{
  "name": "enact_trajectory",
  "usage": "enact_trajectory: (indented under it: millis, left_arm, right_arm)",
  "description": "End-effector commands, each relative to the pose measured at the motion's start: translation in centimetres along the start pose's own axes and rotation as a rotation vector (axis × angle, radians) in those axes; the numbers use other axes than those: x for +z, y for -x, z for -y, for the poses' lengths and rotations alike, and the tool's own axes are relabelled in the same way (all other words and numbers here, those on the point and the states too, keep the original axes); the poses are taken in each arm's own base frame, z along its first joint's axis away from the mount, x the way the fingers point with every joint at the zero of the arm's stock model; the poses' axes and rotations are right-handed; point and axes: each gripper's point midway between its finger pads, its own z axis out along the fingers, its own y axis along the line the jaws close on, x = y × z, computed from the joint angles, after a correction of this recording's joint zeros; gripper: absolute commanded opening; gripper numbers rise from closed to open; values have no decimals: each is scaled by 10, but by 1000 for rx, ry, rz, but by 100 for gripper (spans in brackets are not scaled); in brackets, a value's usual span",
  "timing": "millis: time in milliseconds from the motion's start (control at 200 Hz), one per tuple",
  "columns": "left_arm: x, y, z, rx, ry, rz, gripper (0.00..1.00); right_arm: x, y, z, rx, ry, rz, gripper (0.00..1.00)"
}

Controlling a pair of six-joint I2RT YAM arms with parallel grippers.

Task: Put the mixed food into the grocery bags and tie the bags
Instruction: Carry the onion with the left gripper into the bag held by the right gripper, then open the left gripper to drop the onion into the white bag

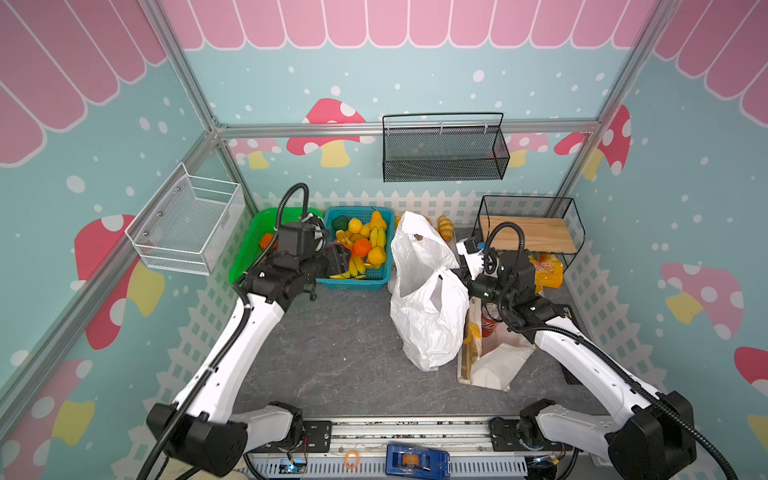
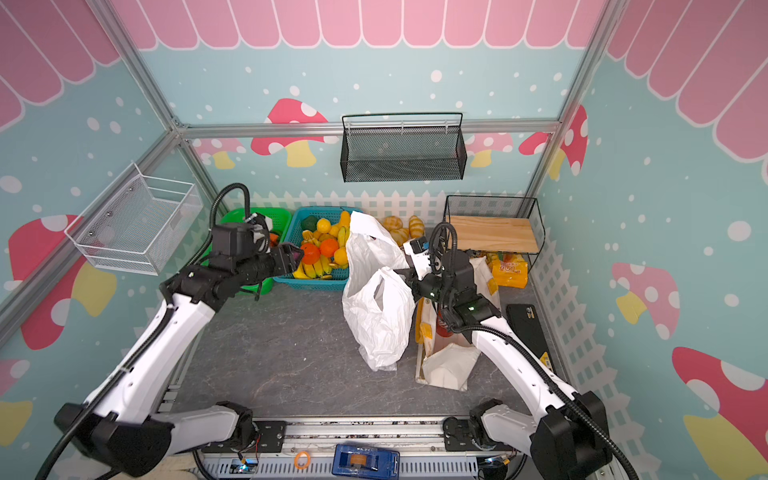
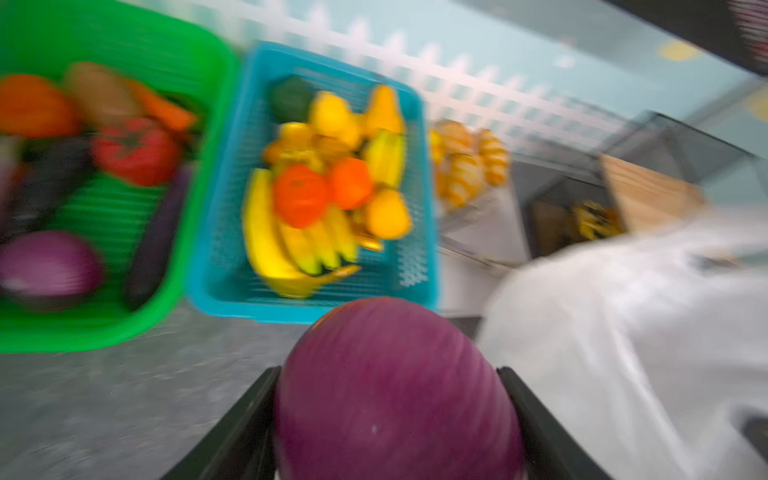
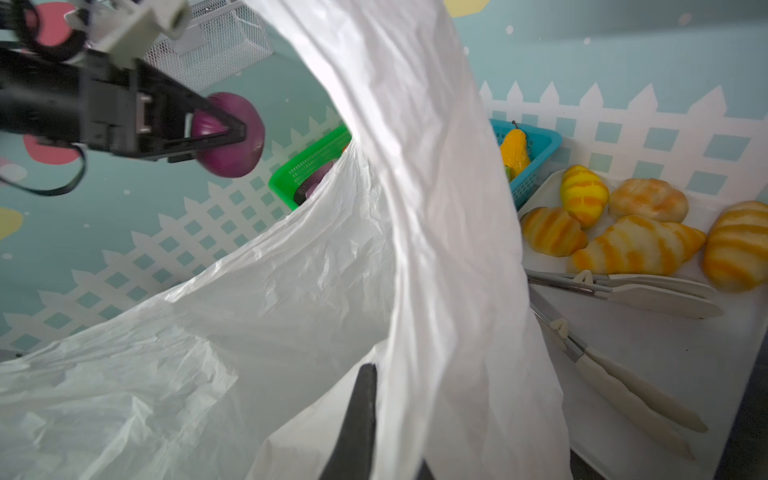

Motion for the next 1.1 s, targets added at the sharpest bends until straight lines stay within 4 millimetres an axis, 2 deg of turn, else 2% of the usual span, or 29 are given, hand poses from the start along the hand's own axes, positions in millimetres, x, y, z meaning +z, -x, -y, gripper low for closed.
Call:
enact_trajectory:
  millis: [0,75,155,240,365,475,590,730,881,976,1096]
  left_arm:
    - [-25,-9,78,38,-290,34,54]
    - [-37,-12,119,69,-424,47,54]
    - [-34,-14,146,111,-478,48,54]
    - [-17,-21,169,160,-519,16,54]
    - [17,-37,192,198,-546,-62,54]
    - [54,-53,174,196,-421,-120,53]
    - [75,-77,151,243,-312,-204,53]
    - [86,-108,115,310,-164,-312,55]
    - [93,-128,71,393,17,-366,61]
    - [101,-134,56,425,89,-384,64]
    - [111,-147,48,451,117,-422,67]
  right_arm:
    - [-2,2,2,-14,-16,2,0]
    - [-3,4,0,-23,-9,4,0]
    - [-6,6,-5,-35,5,13,0]
    - [-10,10,-13,-42,38,29,0]
    - [-15,11,-17,-19,46,41,0]
    - [-20,9,-12,9,4,48,0]
    - [-23,6,-8,25,-29,50,0]
    - [-26,10,-2,13,-74,50,0]
    - [-21,10,-4,2,-51,39,0]
    - [-14,4,-4,17,-24,18,0]
    - [-13,2,0,22,-41,14,0]
